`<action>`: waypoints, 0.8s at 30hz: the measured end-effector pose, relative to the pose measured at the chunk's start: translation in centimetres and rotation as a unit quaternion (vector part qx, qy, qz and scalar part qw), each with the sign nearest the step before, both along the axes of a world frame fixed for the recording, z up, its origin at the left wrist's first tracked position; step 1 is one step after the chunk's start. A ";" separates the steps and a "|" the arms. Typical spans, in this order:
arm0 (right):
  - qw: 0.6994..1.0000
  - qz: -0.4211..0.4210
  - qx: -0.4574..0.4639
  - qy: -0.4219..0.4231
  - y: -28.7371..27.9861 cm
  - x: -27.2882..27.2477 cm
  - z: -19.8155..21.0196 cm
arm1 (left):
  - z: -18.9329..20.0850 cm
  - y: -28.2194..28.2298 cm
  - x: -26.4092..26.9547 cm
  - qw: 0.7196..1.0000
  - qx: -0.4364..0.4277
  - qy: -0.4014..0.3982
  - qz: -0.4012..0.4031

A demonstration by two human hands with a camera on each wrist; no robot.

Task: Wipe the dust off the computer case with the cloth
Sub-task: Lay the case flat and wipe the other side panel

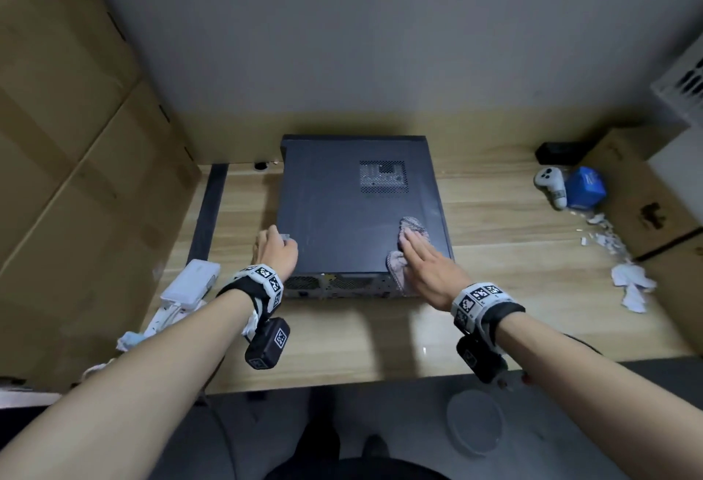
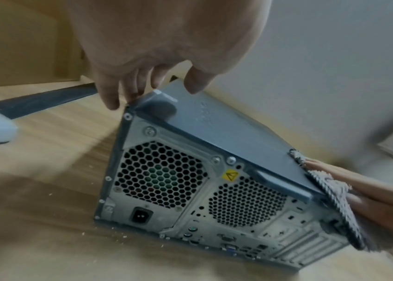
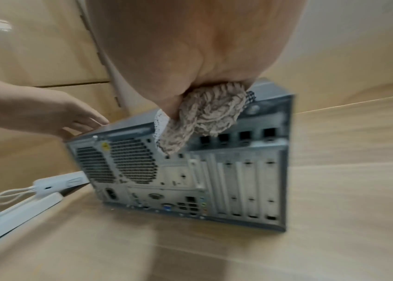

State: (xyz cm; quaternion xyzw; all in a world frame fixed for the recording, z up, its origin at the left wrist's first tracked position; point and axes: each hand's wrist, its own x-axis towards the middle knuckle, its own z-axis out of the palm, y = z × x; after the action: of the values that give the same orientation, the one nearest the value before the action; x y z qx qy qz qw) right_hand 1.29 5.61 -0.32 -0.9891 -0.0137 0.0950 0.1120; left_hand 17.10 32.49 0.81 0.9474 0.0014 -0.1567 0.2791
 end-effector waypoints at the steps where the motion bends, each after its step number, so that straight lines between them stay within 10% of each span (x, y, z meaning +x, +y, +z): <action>1: 1.000 -0.020 -0.004 0.001 -1.0 -0.8 0.1 | 0.3 -0.6 -0.3 1.000 0.011 -0.019 -0.022; 12: 0.993 -0.066 0.014 0.092 -4.2 0.4 0.4 | 1.7 -8.9 0.1 0.976 0.034 -0.040 -0.210; 24: 0.985 -0.060 -0.079 0.143 -10.1 15.3 0.8 | 2.1 -19.0 13.6 0.969 0.010 0.002 -0.246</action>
State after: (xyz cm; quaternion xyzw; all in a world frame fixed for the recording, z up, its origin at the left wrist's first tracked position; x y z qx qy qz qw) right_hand 16.58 -4.45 0.43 -0.9700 0.0693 0.2297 0.0400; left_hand 30.65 13.53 2.87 0.9209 -0.2298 -0.2227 0.2224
